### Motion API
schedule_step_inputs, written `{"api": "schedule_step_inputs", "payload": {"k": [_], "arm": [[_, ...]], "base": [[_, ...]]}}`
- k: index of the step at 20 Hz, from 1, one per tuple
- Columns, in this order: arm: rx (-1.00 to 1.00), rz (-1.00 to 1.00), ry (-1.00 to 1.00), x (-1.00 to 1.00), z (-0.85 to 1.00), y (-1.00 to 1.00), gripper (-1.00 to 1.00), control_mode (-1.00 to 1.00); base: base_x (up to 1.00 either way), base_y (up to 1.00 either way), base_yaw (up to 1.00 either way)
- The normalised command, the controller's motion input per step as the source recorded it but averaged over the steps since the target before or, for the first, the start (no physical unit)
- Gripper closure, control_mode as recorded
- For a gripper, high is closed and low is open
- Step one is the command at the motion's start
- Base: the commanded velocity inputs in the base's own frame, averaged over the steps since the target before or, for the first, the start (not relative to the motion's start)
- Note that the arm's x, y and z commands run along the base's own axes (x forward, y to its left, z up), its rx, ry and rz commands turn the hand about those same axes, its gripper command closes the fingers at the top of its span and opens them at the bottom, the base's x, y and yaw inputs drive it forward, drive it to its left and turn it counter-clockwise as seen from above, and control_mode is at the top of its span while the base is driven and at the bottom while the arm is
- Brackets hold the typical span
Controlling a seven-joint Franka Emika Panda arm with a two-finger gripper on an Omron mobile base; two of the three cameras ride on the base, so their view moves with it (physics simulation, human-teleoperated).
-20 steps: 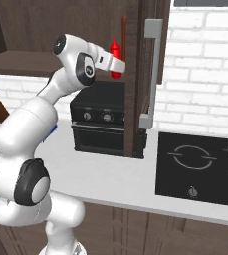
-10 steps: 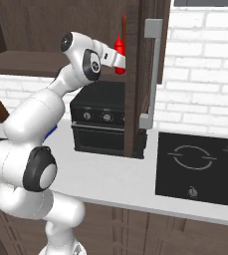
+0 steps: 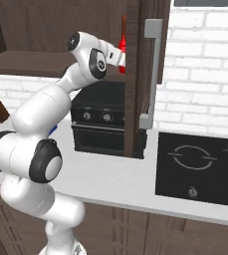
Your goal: Put the shaker and condiment bottle from the counter next to their counterparts in the cabinet.
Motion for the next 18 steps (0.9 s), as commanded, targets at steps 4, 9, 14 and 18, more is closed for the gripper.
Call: {"api": "schedule_step_inputs", "payload": {"k": [4, 9, 14, 18], "arm": [[0.0, 0.0, 0.0, 0.41, -0.34, -0.15, 1.0, -1.0], [0.0, 0.0, -0.01, 0.37, -0.35, -0.17, 1.0, -1.0], [0.0, 0.0, -0.06, 0.02, -0.52, -0.16, -1.0, -1.0], [0.0, 0.0, -0.08, -0.13, -0.5, 0.01, -1.0, -1.0]], "base": [[0.0, 0.0, 0.0], [0.0, 0.0, 0.0], [0.0, 0.0, 0.0], [0.0, 0.0, 0.0]]}}
